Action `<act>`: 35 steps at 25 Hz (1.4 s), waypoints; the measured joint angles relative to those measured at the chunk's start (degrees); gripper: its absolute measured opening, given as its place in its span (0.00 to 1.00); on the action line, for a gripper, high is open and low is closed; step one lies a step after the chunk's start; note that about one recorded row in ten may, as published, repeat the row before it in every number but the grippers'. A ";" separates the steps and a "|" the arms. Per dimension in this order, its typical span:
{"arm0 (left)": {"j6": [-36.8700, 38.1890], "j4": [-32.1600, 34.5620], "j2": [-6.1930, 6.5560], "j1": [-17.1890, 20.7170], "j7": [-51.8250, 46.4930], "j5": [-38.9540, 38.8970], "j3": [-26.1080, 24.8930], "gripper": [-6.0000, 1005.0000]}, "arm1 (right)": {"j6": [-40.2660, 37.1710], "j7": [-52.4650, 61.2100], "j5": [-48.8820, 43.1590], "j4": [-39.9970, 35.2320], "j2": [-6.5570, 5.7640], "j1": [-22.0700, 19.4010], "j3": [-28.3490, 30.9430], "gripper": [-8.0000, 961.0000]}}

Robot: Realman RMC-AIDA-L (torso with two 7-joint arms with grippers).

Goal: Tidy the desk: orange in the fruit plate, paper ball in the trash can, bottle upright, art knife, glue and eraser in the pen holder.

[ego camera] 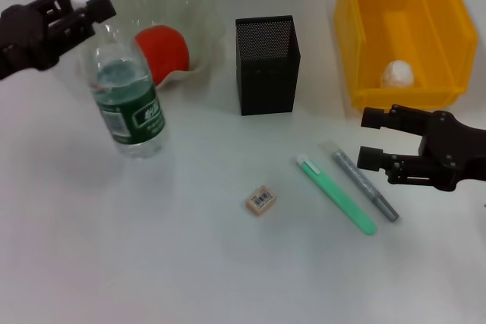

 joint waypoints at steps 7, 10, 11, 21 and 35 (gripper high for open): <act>-0.43 -12.72 -0.57 0.76 22.62 -6.88 -0.10 0.48 | 2.34 -0.11 -0.17 0.09 0.69 0.63 -0.31 0.83; -1.72 -19.09 -0.79 0.29 31.89 -9.53 -0.16 0.48 | 2.97 0.04 -0.17 0.13 1.33 1.04 -0.27 0.83; -1.72 -19.09 -0.79 0.29 31.89 -9.53 -0.16 0.48 | 2.97 0.04 -0.17 0.13 1.33 1.04 -0.27 0.83; -4.53 -32.91 -1.15 -1.11 53.49 -17.57 -0.17 0.49 | 2.91 -0.36 0.02 -0.04 3.02 2.67 -0.09 0.82; 4.76 -35.58 -0.97 -0.03 57.68 -19.35 -4.85 0.76 | 2.80 -0.45 0.13 -0.22 3.14 2.95 -0.09 0.81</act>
